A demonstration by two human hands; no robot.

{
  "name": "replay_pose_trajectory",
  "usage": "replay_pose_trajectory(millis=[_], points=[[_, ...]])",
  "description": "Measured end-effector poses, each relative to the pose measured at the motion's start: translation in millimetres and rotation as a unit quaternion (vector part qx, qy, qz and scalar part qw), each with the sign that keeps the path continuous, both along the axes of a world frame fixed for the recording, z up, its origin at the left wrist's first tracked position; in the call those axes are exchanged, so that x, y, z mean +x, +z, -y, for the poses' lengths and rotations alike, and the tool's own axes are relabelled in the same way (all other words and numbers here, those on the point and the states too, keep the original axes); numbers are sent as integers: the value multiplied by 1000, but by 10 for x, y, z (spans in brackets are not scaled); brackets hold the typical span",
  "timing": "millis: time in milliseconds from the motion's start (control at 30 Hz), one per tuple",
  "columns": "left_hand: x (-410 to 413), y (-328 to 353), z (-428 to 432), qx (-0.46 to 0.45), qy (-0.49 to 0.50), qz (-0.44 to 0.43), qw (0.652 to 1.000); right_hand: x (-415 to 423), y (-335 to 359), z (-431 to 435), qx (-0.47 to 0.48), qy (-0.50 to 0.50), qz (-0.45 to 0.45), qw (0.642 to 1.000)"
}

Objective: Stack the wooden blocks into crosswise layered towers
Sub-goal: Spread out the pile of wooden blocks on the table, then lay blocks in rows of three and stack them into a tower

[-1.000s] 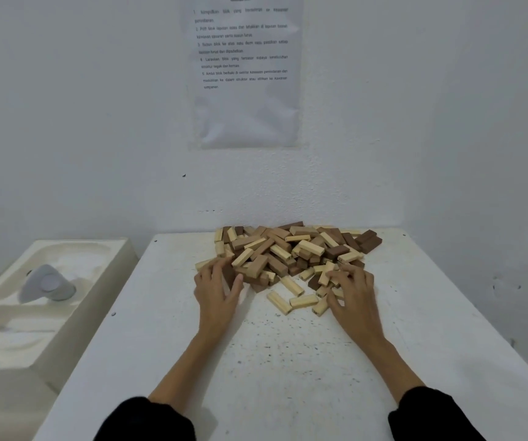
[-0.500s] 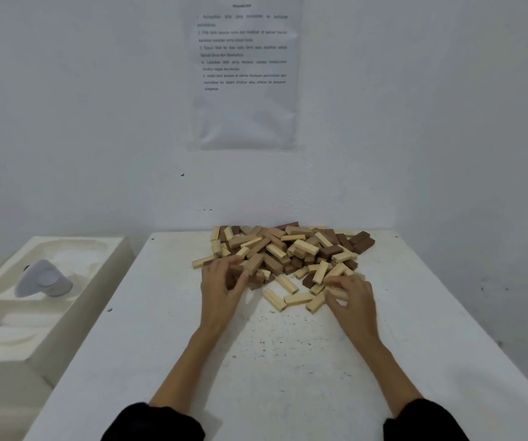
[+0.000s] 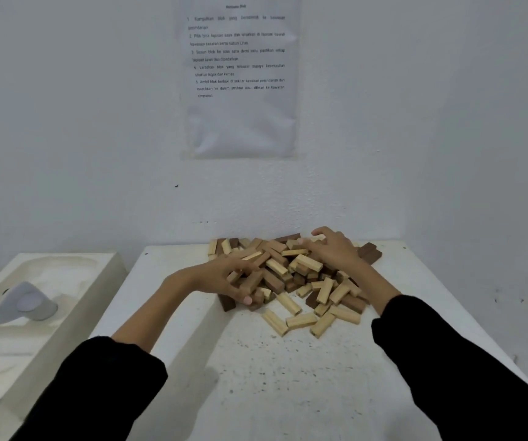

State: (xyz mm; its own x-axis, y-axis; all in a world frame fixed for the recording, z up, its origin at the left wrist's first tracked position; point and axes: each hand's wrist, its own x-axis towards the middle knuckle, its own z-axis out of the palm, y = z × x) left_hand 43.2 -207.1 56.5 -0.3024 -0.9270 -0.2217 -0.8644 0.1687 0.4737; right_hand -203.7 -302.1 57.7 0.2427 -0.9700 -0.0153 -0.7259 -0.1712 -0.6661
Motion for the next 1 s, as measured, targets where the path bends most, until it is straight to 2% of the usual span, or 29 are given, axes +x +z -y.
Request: replay_pose_trajectory(millis=[100,200,533,733,867,1000], points=[[-10,53,51,14,4,-7,1000,184,-17,111,50,-5,-67,997],[21,55,106,28,7,-7,1000,292,-31,163,40,1,-105,994],[-46,132,215,39,-39,45,997,604,-46,223,4,52,-135,989],[-19,120,258,52,-39,52,997,603,-72,253,3,32,-44,999],[-50,166,306,65,-43,79,994,555,-86,168,-61,21,19,998],[-108,204,351,63,-35,107,992,498,-114,96,-126,40,39,990]])
